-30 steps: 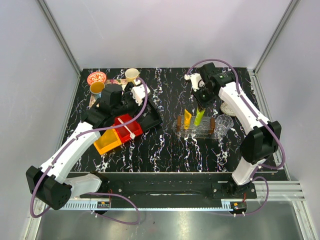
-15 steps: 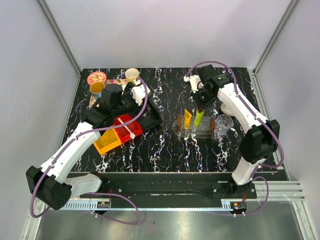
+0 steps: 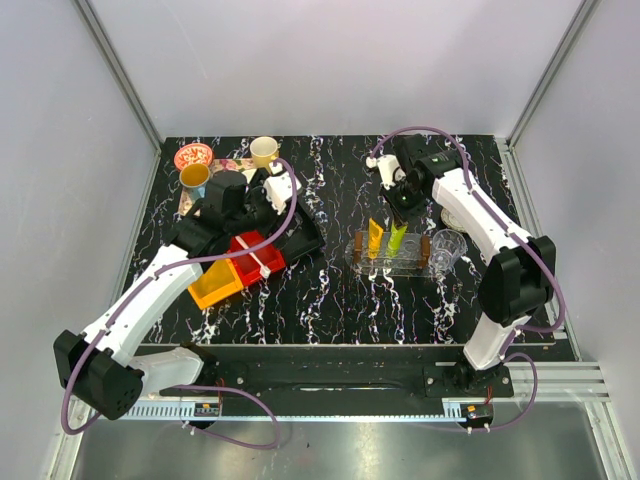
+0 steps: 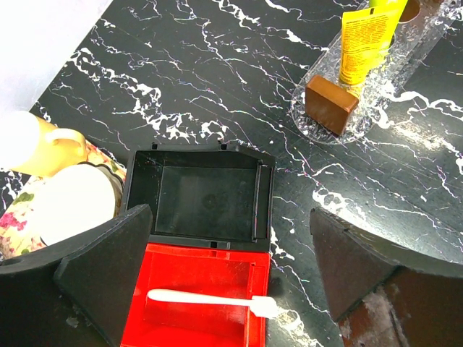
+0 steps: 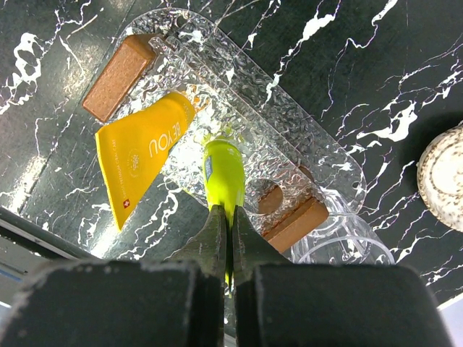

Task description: Prepare toiletry sets of a toothbrush and toothpaste on the tray

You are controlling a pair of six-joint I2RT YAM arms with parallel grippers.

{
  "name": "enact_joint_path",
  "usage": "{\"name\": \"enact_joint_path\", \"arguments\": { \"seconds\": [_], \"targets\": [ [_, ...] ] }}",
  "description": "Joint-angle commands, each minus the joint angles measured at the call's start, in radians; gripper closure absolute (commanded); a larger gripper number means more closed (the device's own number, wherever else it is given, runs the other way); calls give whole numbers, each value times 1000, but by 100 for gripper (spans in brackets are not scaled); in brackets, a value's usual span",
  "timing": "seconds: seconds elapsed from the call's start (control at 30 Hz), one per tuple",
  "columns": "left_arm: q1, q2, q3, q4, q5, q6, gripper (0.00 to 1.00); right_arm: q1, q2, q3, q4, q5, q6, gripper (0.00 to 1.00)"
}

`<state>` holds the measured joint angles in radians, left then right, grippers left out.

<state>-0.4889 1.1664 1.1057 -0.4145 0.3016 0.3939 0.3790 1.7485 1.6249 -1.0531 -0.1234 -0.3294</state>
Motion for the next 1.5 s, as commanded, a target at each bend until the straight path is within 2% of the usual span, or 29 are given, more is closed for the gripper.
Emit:
{"name": "enact_joint_path", "arguments": {
  "seconds": [0.0, 0.6, 1.47],
  "targets": [
    [9, -17, -4, 49, 2, 3, 5, -3, -4, -3, 31, 18, -5, 100],
    [13, -34, -14, 49, 2, 2, 5, 51, -7, -10, 39, 94, 12, 100],
    [16, -47, -20, 48, 4, -1, 4, 77, -46, -63, 85, 107, 46, 96]
  ]
}}
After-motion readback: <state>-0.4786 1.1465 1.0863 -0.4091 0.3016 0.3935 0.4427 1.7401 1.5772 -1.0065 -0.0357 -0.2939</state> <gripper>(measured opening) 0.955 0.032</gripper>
